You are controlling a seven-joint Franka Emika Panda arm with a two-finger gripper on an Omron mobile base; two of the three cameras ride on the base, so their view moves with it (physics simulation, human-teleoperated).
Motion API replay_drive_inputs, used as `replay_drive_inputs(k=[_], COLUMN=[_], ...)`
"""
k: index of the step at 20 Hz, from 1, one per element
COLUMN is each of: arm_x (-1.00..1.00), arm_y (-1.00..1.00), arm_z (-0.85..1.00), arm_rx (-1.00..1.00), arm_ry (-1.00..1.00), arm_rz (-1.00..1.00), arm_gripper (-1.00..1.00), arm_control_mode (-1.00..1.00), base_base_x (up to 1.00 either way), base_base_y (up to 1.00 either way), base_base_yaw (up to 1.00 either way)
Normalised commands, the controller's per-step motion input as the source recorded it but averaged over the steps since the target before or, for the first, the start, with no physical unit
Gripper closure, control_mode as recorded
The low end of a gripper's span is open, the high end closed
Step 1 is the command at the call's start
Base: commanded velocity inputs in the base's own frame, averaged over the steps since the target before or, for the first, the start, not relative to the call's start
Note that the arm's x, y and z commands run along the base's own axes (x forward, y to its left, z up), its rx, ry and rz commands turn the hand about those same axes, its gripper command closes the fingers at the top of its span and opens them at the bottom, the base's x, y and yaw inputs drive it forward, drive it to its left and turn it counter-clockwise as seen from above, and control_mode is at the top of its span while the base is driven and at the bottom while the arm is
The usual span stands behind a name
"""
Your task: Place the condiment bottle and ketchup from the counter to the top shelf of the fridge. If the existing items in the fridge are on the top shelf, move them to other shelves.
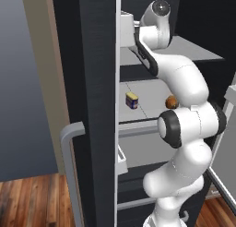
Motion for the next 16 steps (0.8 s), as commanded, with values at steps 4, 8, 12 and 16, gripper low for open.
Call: replay_drive_inputs(k=[4,8,12,16], arm_x=[-0.61,-0.82,-1.0,-1.0], arm_y=[-0.04,-0.03,-0.02,-0.17], arm_z=[0.0,0.02,0.15,0.33], arm_rx=[0.0,0.0,0.0,0.0], arm_ry=[-0.14,-0.29,-0.4,-0.21], arm_rz=[0.02,0.01,0.03,0.04], arm_gripper=[-1.0,-1.0,-1.0,-1.0], arm_control_mode=[-1.0,-1.0,-1.0,-1.0], base_base_x=[0.0,0.0,0.0,0.0], base_base_y=[0.0,0.0,0.0,0.0], base_base_yaw=[0.0,0.0,0.0,0.0])
